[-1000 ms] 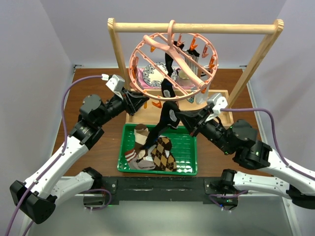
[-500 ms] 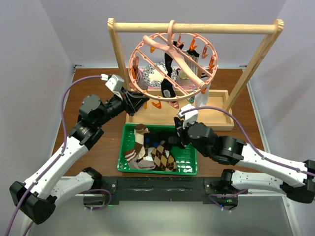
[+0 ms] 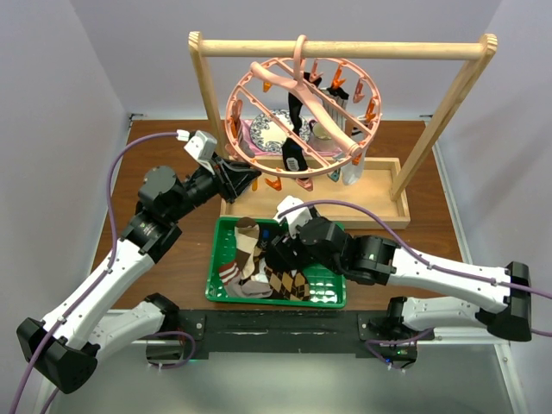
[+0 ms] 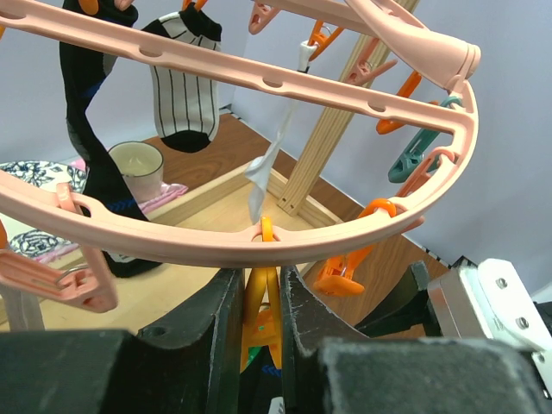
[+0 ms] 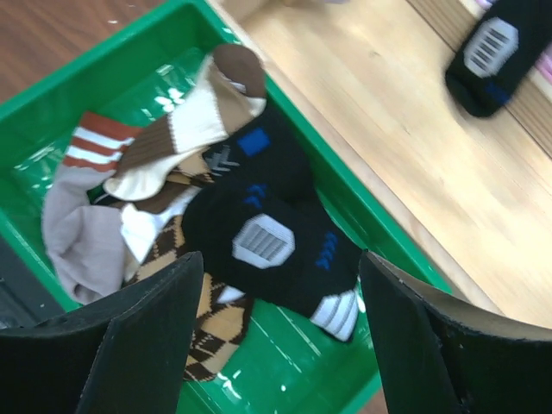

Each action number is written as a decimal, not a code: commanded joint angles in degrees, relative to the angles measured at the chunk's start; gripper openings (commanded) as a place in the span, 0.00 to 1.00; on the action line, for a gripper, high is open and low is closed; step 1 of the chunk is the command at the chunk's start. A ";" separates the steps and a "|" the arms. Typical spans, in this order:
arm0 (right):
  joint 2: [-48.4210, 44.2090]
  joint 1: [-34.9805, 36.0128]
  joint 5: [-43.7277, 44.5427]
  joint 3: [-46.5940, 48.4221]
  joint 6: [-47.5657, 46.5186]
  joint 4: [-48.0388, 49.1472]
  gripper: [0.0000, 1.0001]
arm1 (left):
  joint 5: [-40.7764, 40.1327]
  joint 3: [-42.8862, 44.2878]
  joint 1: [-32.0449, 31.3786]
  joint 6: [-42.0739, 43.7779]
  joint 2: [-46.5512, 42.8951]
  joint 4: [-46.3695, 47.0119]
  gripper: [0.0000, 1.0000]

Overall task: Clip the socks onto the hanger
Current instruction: Pick up the sock from the bin, then clamp the sock onto the hanger.

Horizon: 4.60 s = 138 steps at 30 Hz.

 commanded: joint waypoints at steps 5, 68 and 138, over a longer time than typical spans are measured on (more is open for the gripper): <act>3.92 -0.08 -5.32 -3.92 -9.66 13.18 0.75 | 1.50 0.40 0.53 -0.50 -0.91 -2.22 0.00; 26.00 -1.49 2.68 -4.54 -2.90 34.48 0.04 | 3.08 -2.85 0.79 -1.47 -3.28 -0.02 0.00; 6.03 1.41 3.56 4.41 -4.39 40.10 0.00 | -8.52 -0.57 -3.34 5.30 0.49 -2.31 0.00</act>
